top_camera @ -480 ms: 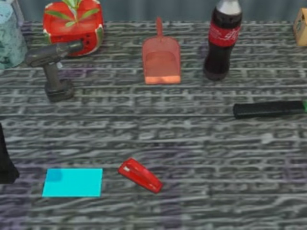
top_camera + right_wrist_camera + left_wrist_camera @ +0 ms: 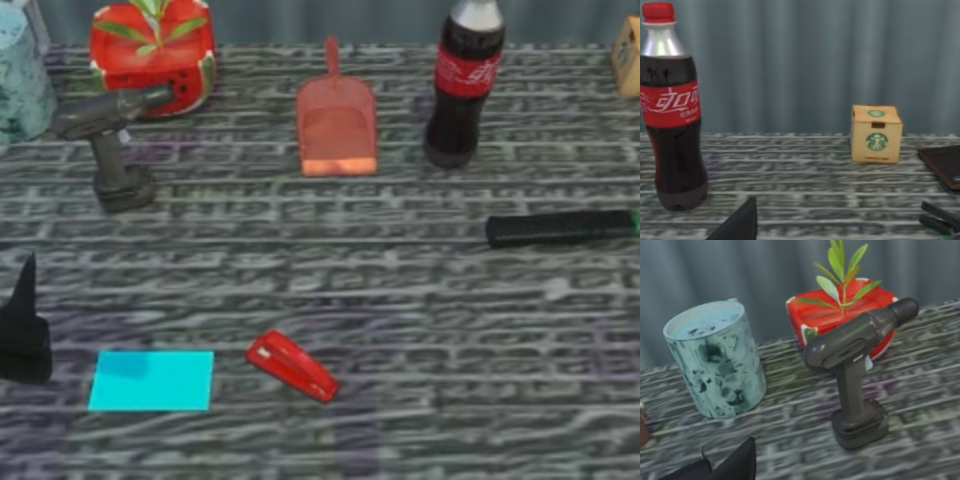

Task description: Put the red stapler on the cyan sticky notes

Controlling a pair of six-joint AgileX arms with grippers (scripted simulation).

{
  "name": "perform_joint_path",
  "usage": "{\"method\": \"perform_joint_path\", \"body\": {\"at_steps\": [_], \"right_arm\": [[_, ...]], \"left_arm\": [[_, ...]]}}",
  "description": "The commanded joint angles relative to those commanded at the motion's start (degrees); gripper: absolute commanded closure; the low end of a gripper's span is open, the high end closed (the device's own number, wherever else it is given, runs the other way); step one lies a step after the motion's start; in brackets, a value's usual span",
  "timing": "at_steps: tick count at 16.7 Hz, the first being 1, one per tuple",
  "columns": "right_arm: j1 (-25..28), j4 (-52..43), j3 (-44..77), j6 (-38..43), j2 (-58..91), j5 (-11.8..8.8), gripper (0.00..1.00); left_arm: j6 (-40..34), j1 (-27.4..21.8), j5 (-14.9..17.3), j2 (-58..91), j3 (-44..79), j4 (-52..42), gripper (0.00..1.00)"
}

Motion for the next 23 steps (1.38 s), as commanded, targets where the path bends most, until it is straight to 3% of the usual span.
{"method": "perform_joint_path", "body": {"at_steps": [15,19,23], "right_arm": [[0.0,0.0,0.0,0.0,0.0,0.0,0.0],[0.0,0.0,0.0,0.0,0.0,0.0,0.0],[0.0,0.0,0.0,0.0,0.0,0.0,0.0]], "left_arm": [[57.9,-29.0,-0.3,81.0,60.6,-47.6,0.0],[67.2,-33.7,-0.3,93.3,71.0,-54.9,0.0],[70.4,-35.3,-0.3,97.3,74.6,-57.2,0.0]]}}
